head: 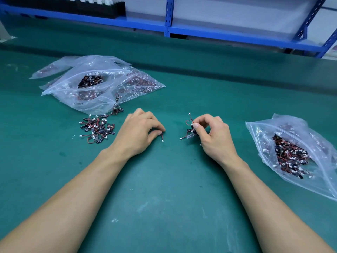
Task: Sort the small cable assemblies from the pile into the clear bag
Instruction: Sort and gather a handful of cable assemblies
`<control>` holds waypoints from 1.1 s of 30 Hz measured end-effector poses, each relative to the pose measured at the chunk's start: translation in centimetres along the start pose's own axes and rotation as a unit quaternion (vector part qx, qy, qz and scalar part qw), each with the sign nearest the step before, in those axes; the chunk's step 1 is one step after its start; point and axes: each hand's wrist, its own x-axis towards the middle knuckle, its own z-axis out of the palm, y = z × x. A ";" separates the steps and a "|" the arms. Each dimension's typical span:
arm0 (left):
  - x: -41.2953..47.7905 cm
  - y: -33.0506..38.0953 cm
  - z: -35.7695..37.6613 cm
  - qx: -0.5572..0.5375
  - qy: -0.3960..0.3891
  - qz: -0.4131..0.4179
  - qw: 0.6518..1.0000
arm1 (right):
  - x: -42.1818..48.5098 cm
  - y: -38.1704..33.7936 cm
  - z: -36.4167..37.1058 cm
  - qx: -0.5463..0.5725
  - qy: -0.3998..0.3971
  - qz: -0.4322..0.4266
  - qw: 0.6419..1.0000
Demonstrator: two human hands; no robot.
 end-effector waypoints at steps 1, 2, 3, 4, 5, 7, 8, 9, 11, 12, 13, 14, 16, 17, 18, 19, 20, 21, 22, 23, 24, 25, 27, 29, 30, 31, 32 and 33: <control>0.0 -0.1 -0.1 0.003 0.007 -0.005 1.000 | 0.0 -0.1 0.1 0.002 0.000 -0.001 1.000; 0.0 -0.1 -0.1 0.005 0.021 -0.010 1.000 | -0.1 -0.1 0.1 0.003 0.000 -0.003 1.000; 0.0 0.0 -0.2 0.002 0.041 -0.013 0.999 | -0.1 -0.3 0.2 0.003 -0.001 -0.007 1.000; 0.0 0.3 -0.2 -0.007 0.062 -0.010 0.998 | -0.2 -0.4 0.3 0.004 0.000 -0.012 1.000; 0.0 0.8 -0.2 -0.026 0.077 0.001 0.997 | -0.2 -0.5 0.4 0.007 0.001 -0.016 1.000; -0.2 2.2 0.1 -0.070 0.063 0.040 0.995 | -0.3 -0.6 0.5 0.009 0.006 -0.025 1.000; -0.3 2.8 0.4 -0.088 0.040 0.061 0.993 | -0.3 -0.7 0.5 0.012 0.007 -0.028 1.000; -0.5 3.4 0.7 -0.098 0.017 0.078 0.992 | -0.3 -0.8 0.5 0.015 0.008 -0.031 0.999; -0.7 4.0 1.2 -0.100 -0.010 0.095 0.990 | -0.4 -0.9 0.6 0.024 0.012 -0.033 0.999; -0.7 4.1 1.4 -0.097 -0.010 0.098 0.990 | -0.4 -1.0 0.7 0.027 0.014 -0.032 0.999; -0.8 4.2 1.5 -0.098 -0.004 0.100 0.990 | -0.5 -1.1 0.7 0.030 0.014 -0.031 0.999; -0.8 4.2 1.5 -0.103 0.004 0.103 0.989 | -0.5 -1.2 0.8 0.033 0.012 -0.031 0.999; -0.8 4.2 1.5 -0.116 0.012 0.106 0.988 | -0.5 -1.3 0.9 0.040 0.010 -0.032 0.999; -0.9 4.2 1.4 -0.119 0.012 0.105 0.987 | -0.5 -1.3 0.9 0.044 0.012 -0.030 0.999; -0.9 4.1 1.4 -0.120 0.012 0.104 0.987 | -0.5 -1.2 0.8 0.050 0.016 -0.024 0.998; -0.9 4.1 1.4 -0.119 0.013 0.102 0.988 | -0.4 -1.1 0.7 0.057 0.020 -0.016 0.998; -1.0 4.0 1.4 -0.112 0.013 0.101 0.988 | -0.4 -1.0 0.7 0.064 0.025 -0.007 0.998; -1.0 4.0 1.3 -0.101 0.011 0.102 0.990 | -0.3 -0.9 0.6 0.070 0.031 0.002 0.997; -1.0 4.0 1.3 -0.082 0.008 0.104 0.991 | -0.2 -0.9 0.5 0.075 0.037 0.011 0.996; -1.0 4.0 1.3 -0.059 0.007 0.106 0.993 | -0.2 -0.8 0.4 0.080 0.045 0.021 0.996; -0.9 4.0 1.2 -0.035 0.012 0.105 0.994 | -0.1 -0.7 0.3 0.084 0.051 0.032 0.995; -0.9 3.8 1.2 -0.016 0.023 0.096 0.995 | -0.1 -0.6 0.2 0.086 0.055 0.043 0.994; -0.8 3.2 0.9 0.009 0.047 0.061 0.997 | -0.2 -0.6 0.0 0.081 0.056 0.058 0.993; -0.7 2.4 0.5 0.024 0.043 0.029 0.998 | -0.3 -0.8 0.1 0.069 0.045 0.063 0.995; -0.7 2.0 0.4 0.028 0.034 0.018 0.999 | -0.3 -0.9 0.3 0.062 0.034 0.061 0.996; -0.6 1.7 0.3 0.031 0.026 0.011 0.999 | -0.4 -1.2 0.4 0.055 0.022 0.057 0.997; -0.6 1.5 0.1 0.034 0.019 0.005 0.999 | -0.4 -1.4 0.6 0.047 0.011 0.052 0.997; -0.5 1.3 0.1 0.038 0.013 0.001 0.999 | -0.5 -1.7 0.8 0.040 0.001 0.048 0.998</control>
